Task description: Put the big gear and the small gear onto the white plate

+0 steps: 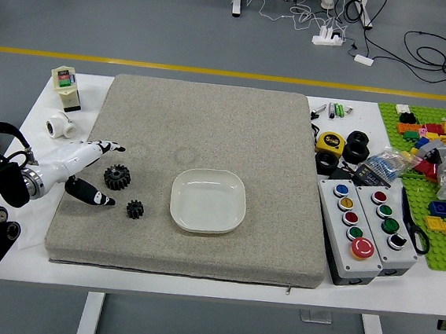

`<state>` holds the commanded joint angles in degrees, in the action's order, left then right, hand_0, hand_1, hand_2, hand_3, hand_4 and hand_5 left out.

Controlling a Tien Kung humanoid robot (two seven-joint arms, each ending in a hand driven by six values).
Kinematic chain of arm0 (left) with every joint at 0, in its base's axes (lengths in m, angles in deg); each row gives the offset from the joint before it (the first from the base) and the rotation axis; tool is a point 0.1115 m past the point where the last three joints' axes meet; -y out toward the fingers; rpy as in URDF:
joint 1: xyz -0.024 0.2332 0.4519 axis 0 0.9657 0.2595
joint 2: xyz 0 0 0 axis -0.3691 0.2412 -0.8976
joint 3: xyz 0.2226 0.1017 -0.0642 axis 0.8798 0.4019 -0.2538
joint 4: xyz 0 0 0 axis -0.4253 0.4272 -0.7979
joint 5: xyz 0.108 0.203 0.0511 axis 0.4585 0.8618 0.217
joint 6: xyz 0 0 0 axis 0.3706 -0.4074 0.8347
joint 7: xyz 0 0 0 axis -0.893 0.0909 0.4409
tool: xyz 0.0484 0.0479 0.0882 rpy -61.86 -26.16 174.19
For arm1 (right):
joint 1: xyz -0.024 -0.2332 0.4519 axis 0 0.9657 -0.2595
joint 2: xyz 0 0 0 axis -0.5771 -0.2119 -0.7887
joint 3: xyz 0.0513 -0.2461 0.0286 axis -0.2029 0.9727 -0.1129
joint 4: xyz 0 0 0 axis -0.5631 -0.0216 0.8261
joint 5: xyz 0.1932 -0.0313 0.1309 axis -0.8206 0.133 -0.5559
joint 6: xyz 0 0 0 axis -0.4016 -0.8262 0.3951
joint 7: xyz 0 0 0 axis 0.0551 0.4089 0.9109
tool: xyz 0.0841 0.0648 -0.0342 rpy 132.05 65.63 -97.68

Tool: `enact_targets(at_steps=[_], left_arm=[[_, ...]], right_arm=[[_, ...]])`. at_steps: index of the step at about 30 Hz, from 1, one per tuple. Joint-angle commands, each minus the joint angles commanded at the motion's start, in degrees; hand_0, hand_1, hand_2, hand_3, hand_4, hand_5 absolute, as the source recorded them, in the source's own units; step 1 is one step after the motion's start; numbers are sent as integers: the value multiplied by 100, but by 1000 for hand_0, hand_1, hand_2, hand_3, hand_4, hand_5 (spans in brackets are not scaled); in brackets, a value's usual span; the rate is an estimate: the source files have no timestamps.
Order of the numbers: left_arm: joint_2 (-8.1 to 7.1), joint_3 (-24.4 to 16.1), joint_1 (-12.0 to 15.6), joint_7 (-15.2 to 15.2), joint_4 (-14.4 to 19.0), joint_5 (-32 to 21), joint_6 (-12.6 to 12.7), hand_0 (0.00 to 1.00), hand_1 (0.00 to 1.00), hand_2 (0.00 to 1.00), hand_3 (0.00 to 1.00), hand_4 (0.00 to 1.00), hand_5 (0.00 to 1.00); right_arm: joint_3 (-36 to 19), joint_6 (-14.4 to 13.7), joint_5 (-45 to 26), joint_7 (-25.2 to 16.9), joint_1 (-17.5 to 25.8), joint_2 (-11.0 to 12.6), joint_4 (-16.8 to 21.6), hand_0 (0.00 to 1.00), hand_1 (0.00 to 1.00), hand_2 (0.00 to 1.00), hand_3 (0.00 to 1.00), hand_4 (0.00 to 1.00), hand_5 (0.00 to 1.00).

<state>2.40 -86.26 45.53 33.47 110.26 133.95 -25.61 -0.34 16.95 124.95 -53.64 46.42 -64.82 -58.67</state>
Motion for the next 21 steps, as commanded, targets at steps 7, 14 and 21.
enact_targets(at_steps=[7,14,21], left_arm=[[50,74,-176,8,-208,0,25,784,785,854,866,862,182],[75,174,-273,8,-396,0,-18,718,717,785,768,774,150],[123,200,-359,6,-637,0,-16,683,700,760,699,739,153]], right_arm=[[13,6,5,7,-17,3,0,675,690,765,584,780,619],[28,13,4,12,-28,6,0,675,690,765,584,779,617],[32,21,30,7,-41,15,0,675,689,765,584,779,618]])
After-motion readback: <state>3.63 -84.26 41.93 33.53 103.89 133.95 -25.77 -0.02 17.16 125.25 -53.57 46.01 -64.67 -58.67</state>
